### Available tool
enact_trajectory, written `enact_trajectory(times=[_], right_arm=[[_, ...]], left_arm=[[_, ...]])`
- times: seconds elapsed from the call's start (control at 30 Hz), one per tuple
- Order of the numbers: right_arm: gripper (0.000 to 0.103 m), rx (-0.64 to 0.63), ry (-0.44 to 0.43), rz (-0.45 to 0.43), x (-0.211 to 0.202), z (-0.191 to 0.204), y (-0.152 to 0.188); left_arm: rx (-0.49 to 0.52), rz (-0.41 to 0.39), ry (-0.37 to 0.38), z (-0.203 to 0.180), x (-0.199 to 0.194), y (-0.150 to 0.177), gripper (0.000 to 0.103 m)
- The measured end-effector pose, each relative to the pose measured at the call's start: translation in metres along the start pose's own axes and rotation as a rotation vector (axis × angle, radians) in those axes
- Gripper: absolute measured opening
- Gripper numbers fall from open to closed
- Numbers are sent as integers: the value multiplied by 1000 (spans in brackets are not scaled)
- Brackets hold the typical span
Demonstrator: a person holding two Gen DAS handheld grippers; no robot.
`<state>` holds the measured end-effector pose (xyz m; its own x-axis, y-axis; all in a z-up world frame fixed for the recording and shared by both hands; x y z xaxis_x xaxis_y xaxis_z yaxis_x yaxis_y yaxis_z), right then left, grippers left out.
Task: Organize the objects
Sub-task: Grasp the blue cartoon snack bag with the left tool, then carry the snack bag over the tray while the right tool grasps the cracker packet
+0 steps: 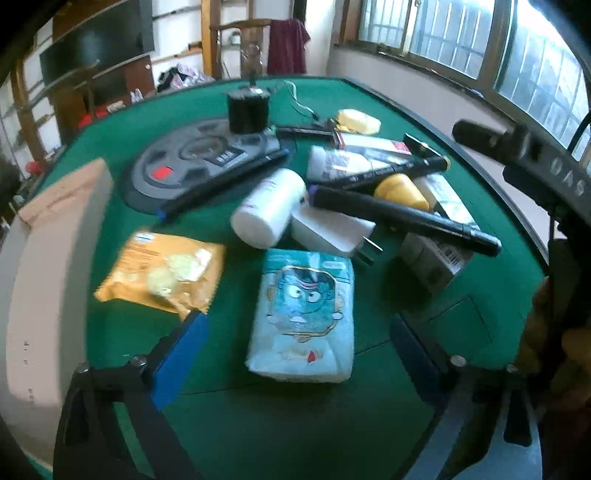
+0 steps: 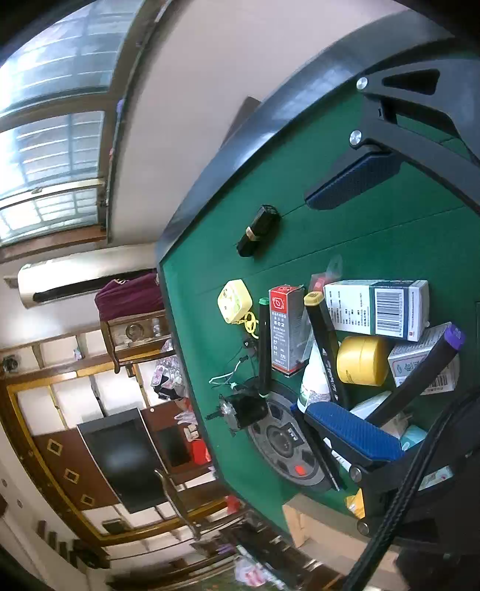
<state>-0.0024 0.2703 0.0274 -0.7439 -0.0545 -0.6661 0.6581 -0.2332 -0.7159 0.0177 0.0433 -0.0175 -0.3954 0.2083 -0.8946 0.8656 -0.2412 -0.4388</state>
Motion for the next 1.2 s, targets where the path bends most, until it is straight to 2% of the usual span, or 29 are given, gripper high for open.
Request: enact_trajectory(times=[0.1, 0.3, 0.43, 0.5, 0.7, 0.9, 1.07, 1.2], right_arm=[[103, 28, -12, -1, -1, -6, -1], [103, 47, -19, 28, 4, -7, -1], [103, 45, -8, 33, 6, -7, 0], [103, 45, 0, 36, 7, -7, 1], [103, 39, 27, 42, 11, -8, 2], [103, 19, 46, 47, 13, -5, 5], [103, -1, 53, 43, 12, 0, 6], [103, -52, 22, 31, 3, 16, 6]], left_arm=[[14, 20, 19, -4, 9, 1, 74], [66, 28, -57, -12, 17, -4, 74], [67, 30, -64, -14, 19, -6, 73], [69, 10, -64, -13, 14, -6, 41], [20, 13, 52, -3, -2, -1, 38], [-34, -88, 153, 18, -55, 9, 38], [-122, -174, 163, 59, -99, 24, 38], [-221, -221, 122, 106, -125, 38, 38]])
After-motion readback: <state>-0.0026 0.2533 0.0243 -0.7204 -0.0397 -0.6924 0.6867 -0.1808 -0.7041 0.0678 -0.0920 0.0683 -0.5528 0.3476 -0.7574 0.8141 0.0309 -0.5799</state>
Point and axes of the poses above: each gripper's, at about its wrist camera, not at the fingertips, and x roughly the way its jaws point, z to its left, y to its underside, the point moved 4 cm from there along x, roughly the way its jaws point, and after that the axes turned 9 degrees about z, right-handed, at the moved point
